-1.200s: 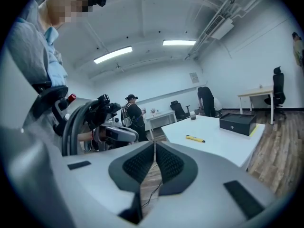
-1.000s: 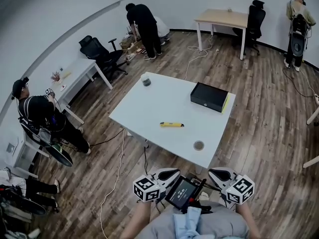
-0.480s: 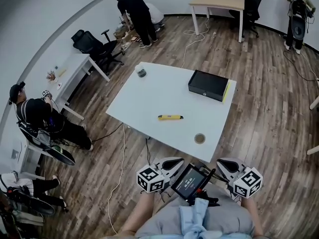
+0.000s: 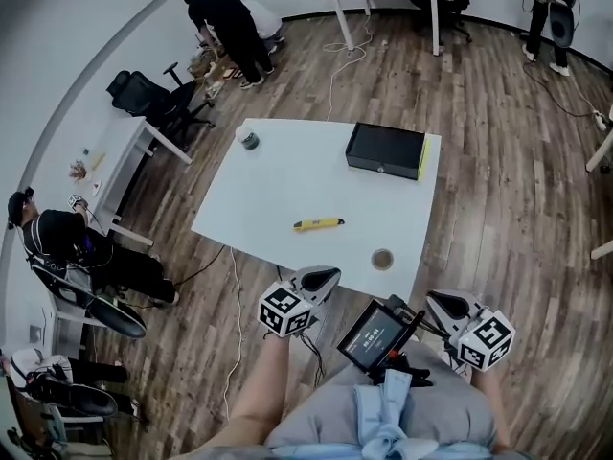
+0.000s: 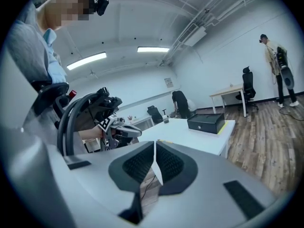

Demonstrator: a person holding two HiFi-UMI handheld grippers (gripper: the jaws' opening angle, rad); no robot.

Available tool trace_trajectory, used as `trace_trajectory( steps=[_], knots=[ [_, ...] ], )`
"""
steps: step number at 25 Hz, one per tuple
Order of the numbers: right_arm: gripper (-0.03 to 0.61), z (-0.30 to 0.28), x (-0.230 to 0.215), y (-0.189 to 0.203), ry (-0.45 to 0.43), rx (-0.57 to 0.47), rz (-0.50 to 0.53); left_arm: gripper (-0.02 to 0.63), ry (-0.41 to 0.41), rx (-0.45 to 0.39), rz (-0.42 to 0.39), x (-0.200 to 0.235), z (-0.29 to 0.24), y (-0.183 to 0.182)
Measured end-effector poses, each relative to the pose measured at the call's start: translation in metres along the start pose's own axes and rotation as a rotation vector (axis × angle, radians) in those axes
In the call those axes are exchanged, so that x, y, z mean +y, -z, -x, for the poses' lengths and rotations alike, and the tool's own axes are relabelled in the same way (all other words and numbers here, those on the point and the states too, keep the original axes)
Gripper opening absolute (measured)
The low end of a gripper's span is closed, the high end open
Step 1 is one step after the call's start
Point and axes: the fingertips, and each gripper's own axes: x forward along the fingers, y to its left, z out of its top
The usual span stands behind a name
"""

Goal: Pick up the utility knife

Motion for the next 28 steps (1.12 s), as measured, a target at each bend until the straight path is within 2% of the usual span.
trace_trajectory(
  steps=[8, 16, 28],
  knots=[
    [0.030, 0.002, -0.014, -0.015, 0.078, -0.028, -0.007, 0.018, 0.025, 0.059, -0.084, 0.030, -0.021, -0.010],
    [0.030, 0.006, -0.023, -0.012, 0.136, -0.042, -0.032, 0.018, 0.060, 0.149, -0.133, 0.053, -0.038, 0.000],
    [0.031, 0.011, -0.035, -0.008, 0.179, -0.044, -0.056, 0.020, 0.079, 0.253, -0.207, 0.083, -0.053, 0.008]
  ],
)
